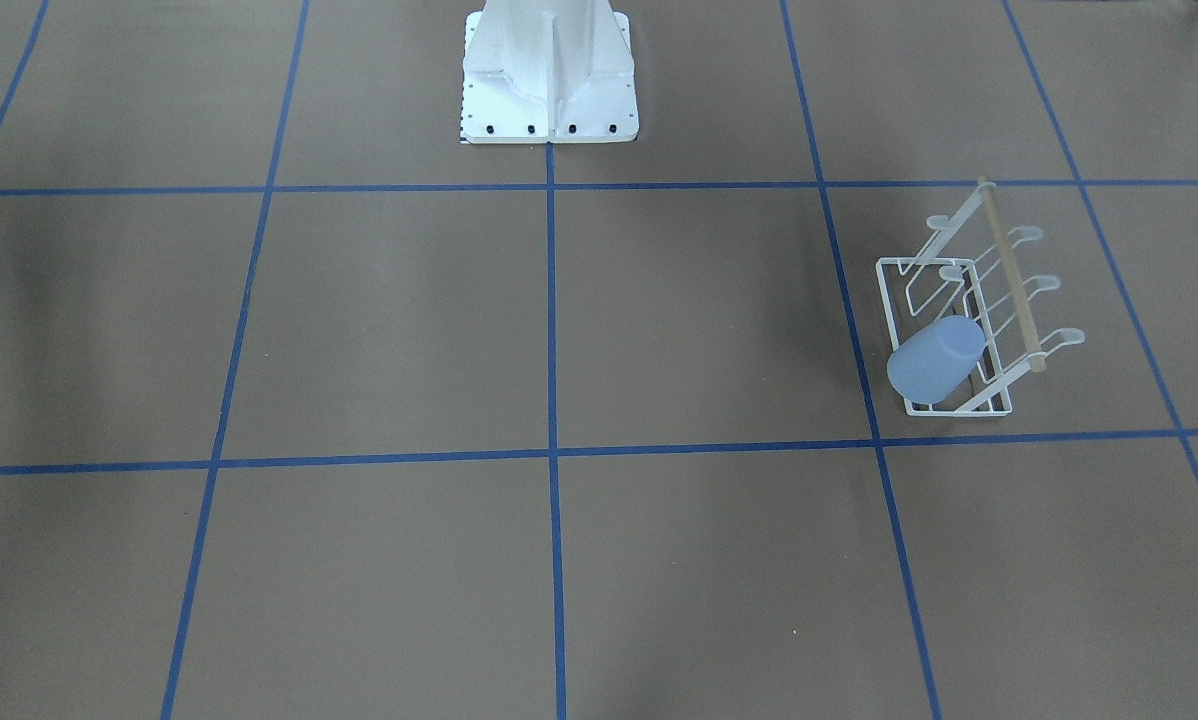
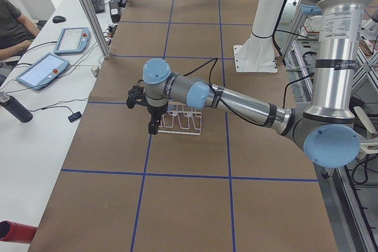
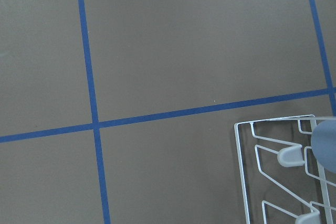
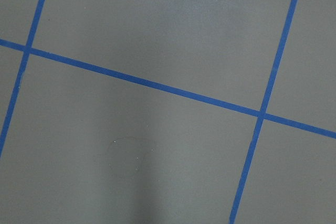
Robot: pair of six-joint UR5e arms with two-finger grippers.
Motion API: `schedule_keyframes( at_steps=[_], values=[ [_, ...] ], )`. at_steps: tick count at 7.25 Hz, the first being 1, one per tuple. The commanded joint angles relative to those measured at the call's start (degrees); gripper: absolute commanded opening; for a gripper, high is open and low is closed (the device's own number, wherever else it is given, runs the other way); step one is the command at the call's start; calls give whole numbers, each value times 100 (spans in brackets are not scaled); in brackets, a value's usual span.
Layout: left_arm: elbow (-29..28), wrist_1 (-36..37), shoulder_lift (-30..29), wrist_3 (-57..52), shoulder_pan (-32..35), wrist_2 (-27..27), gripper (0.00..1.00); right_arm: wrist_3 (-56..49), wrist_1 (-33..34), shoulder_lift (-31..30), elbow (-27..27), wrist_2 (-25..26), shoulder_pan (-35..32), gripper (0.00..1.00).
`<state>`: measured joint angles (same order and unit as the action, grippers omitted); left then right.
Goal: Hang cup on cup holder
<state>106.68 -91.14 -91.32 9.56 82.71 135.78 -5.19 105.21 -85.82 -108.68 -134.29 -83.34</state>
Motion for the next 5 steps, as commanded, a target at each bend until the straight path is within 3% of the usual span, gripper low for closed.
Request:
schedule_keyframes(
  at_steps=[1, 5],
  values=[
    [37, -79, 1, -6, 0, 2, 98, 54, 0, -40, -57, -62, 2, 100],
    [204, -220, 9, 11, 0, 2, 98, 45, 0, -40, -22, -45, 2, 100]
  ],
)
